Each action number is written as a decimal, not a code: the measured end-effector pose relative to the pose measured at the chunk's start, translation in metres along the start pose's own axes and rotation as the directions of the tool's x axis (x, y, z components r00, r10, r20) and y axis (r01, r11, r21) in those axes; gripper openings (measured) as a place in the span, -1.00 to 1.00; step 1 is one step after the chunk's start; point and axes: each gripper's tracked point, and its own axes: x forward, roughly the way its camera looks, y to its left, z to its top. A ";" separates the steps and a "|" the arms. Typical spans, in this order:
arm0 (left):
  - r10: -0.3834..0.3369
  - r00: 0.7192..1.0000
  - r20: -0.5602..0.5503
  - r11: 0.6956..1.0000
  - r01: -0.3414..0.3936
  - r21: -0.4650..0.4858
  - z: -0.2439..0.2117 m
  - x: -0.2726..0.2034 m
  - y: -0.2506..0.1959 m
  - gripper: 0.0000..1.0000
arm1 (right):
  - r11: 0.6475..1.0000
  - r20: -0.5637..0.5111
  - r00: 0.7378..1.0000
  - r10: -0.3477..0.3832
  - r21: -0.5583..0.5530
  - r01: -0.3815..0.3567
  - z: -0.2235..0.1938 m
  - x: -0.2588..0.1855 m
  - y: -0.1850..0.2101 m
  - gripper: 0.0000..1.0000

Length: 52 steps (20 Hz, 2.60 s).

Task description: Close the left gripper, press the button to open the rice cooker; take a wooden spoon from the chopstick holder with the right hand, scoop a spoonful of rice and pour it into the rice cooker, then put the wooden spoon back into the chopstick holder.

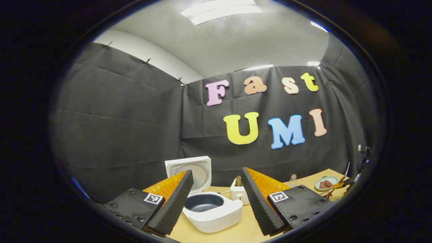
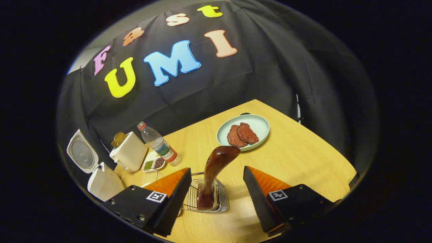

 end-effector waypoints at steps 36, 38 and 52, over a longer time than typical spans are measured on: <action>-0.074 0.994 -0.080 0.994 0.067 -0.088 -0.068 0.030 0.079 0.97 | 0.988 0.099 0.984 0.149 -0.063 -0.144 0.029 -0.035 0.162 -0.74; -0.080 0.993 -0.088 0.992 0.071 -0.102 -0.075 0.031 0.085 0.97 | 0.986 0.094 0.984 0.148 -0.095 -0.139 0.017 -0.027 0.171 -0.74; -0.080 0.988 -0.131 0.996 0.073 -0.058 -0.094 0.025 0.103 0.97 | 0.954 0.091 0.994 0.063 -0.298 -0.033 -0.059 0.020 0.191 -0.75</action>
